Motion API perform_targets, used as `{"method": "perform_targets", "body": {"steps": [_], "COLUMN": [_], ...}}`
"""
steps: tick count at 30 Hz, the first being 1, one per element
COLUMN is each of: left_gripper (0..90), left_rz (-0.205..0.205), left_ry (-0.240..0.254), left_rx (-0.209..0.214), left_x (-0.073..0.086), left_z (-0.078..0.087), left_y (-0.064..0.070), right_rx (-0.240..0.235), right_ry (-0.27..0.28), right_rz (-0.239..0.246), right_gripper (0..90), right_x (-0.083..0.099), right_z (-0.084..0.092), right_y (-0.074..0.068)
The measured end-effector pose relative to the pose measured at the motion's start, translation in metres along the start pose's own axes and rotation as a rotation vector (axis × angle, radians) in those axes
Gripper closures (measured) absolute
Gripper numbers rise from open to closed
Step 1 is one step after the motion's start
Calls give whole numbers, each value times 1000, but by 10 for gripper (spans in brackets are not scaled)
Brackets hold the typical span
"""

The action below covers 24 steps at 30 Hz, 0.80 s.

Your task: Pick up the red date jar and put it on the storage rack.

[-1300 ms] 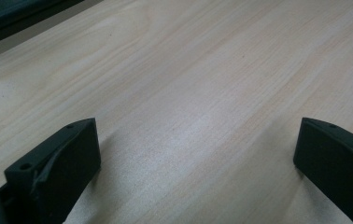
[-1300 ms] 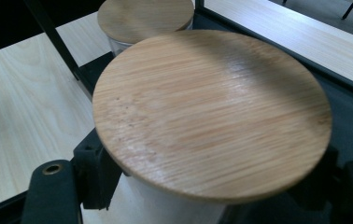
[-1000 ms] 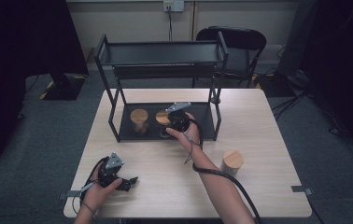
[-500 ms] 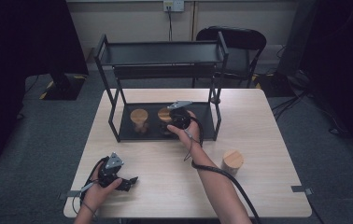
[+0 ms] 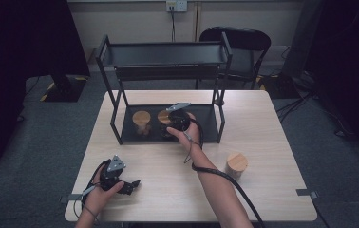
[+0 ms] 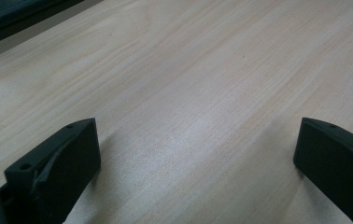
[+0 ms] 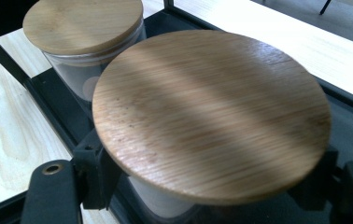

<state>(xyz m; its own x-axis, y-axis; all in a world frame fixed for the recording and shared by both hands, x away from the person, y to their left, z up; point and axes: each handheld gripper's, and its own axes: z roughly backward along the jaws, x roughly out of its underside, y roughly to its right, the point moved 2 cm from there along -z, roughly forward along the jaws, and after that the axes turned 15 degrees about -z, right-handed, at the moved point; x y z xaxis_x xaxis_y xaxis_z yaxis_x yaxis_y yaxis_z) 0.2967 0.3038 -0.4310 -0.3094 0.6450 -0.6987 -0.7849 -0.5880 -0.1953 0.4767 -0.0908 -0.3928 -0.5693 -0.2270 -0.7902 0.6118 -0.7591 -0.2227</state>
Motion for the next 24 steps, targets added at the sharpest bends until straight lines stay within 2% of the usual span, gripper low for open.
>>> {"method": "perform_targets", "body": {"steps": [24], "left_gripper": [2], "left_rz": [0], "left_ry": [0], "left_rx": [0], "left_x": [0], "left_z": [0], "left_y": [0], "right_rx": [2], "right_ry": [14], "right_rz": [-26], "right_gripper": [254], "right_x": [6], "right_z": [-11], "right_y": [4]}}
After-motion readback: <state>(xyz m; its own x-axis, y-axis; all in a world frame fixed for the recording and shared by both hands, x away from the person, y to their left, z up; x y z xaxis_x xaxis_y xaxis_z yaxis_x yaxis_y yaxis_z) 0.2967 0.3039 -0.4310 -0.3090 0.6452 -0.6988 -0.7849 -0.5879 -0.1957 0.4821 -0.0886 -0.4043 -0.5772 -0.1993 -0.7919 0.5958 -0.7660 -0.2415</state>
